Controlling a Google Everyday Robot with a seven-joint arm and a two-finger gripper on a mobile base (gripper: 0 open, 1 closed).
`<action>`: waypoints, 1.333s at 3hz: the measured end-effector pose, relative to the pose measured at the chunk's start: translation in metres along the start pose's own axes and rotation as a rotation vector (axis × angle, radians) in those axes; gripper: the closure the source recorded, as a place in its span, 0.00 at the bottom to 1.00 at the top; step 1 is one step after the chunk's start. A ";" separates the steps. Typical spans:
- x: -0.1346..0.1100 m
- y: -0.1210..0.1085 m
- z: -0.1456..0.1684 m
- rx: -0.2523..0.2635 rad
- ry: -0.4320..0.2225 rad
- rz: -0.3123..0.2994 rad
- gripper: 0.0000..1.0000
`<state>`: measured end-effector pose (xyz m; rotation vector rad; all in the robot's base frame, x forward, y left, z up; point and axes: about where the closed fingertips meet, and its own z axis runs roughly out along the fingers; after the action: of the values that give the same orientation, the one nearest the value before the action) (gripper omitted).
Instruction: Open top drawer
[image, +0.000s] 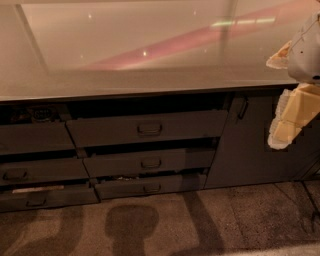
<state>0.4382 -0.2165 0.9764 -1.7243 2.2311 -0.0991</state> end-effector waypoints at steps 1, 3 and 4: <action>0.000 0.000 0.000 0.002 0.000 0.000 0.00; 0.040 -0.049 0.083 -0.183 -0.104 0.176 0.00; 0.040 -0.049 0.083 -0.183 -0.103 0.176 0.00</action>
Offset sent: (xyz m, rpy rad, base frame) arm 0.0611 -0.0584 -0.0656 0.2245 0.1959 -0.1662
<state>0.4994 -0.2567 0.9016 -1.5705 2.3645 0.2362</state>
